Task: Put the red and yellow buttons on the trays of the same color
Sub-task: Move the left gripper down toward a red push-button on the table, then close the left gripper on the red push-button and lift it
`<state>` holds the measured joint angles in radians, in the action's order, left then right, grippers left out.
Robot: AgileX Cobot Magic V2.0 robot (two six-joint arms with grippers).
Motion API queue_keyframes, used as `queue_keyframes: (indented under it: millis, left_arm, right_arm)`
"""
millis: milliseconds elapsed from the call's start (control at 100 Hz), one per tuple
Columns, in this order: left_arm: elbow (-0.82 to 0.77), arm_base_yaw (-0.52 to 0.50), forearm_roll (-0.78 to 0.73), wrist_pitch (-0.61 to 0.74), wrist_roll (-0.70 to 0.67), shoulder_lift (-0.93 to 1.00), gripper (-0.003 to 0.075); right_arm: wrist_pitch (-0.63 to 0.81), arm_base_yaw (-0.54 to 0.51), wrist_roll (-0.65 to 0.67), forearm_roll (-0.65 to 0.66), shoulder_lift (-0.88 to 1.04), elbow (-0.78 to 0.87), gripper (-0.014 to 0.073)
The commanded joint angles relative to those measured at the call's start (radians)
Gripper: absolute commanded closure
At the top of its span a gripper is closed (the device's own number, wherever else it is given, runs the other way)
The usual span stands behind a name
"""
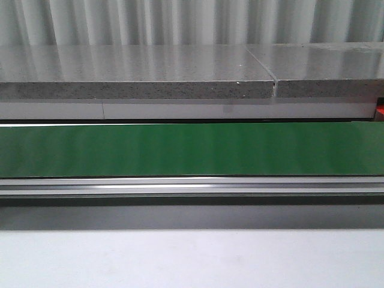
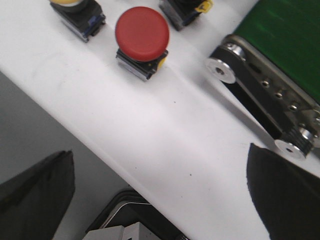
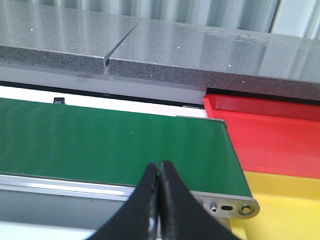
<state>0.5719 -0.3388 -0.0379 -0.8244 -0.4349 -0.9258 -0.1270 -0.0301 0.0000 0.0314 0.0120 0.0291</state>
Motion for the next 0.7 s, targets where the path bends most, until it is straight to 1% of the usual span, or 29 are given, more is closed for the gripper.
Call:
queue_keyframes:
  millis: [0,360,690]
  left_arm:
    - [0.025,-0.025,-0.007,0.069,0.007,-0.030,0.0065]
    - [0.031,-0.079,-0.036,0.148,0.007,-0.177,0.0065]
    - [0.163,-0.090,-0.046,0.151,0.009,-0.301,0.0065]
  right_arm:
    - [0.082,0.000,0.000,0.011,0.012,-0.007,0.0664]
    - [0.082,0.000,0.000,0.011,0.012,-0.007,0.0664]
    - [0.082,0.000,0.000,0.011,0.012,-0.007,0.0664]
